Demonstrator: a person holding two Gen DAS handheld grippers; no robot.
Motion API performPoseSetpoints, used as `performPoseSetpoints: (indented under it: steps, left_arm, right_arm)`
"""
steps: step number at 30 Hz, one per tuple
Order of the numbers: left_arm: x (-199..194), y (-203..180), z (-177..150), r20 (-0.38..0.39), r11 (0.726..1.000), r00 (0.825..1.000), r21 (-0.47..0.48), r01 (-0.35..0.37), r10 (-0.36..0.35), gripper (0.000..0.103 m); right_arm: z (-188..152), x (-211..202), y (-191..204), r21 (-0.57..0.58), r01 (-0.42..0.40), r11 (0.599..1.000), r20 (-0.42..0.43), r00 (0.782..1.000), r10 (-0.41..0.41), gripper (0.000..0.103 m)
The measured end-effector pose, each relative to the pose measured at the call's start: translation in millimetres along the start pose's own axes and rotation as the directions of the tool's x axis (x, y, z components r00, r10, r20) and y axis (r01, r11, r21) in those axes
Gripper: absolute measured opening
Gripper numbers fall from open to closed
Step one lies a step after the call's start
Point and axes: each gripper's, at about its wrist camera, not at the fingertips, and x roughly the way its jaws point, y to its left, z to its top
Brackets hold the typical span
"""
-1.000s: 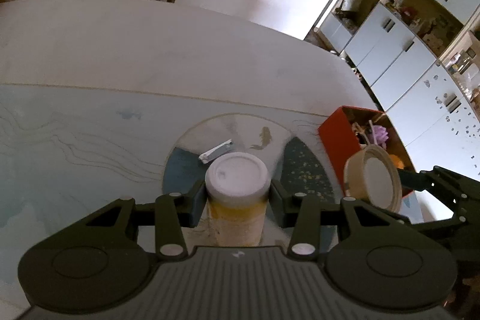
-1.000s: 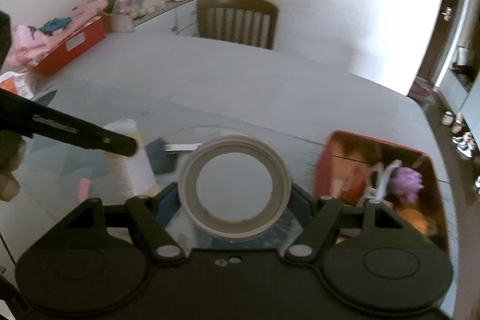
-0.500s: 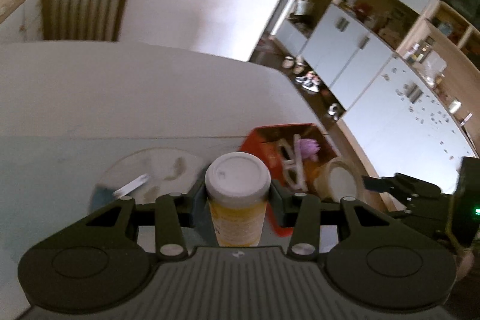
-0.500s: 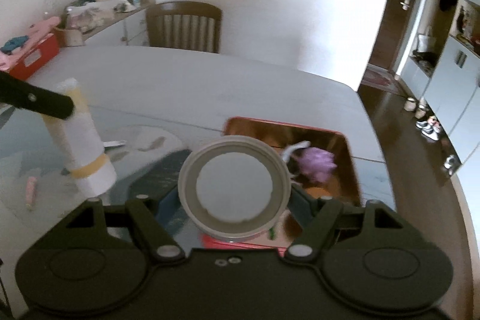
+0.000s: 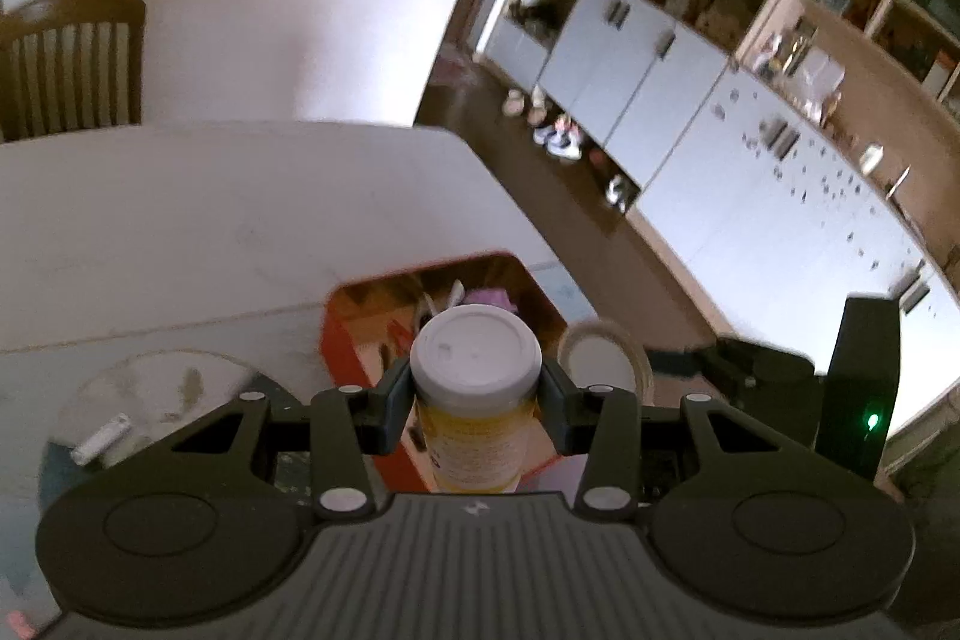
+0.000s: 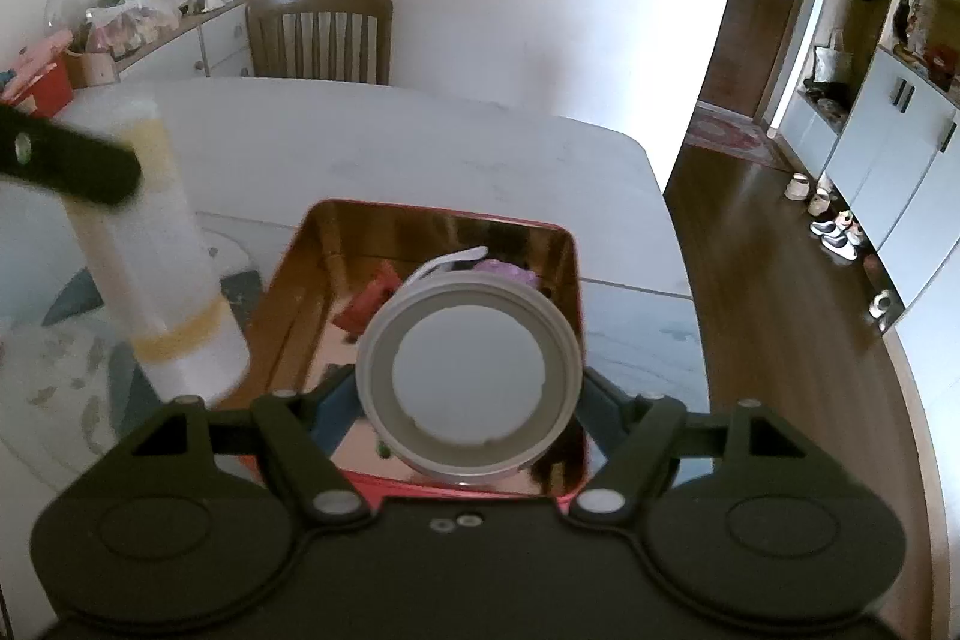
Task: Organize rigid objects
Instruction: 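Lower the cylinder and tape roll into the red box and release both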
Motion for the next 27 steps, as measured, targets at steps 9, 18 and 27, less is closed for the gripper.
performPoseSetpoints:
  steps: [9, 18, 27]
  left_arm:
    - [46, -22, -3, -0.079, 0.997, 0.994, 0.038, -0.069, 0.071, 0.043]
    - [82, -15, 9, -0.110, 0.988, 0.981, 0.017, -0.157, 0.158, 0.043]
    - [112, -8, 23, -0.135, 0.975, 0.966, 0.028, -0.220, 0.222, 0.043]
  right_arm:
    - [14, 23, -25, -0.016, -0.043, 0.999, 0.000, 0.999, 0.043, 0.076]
    - [15, 46, -27, -0.074, -0.082, 0.994, -0.029, 0.996, 0.080, 0.075]
    - [16, 56, -26, -0.116, -0.089, 0.989, -0.028, 0.996, 0.086, 0.076]
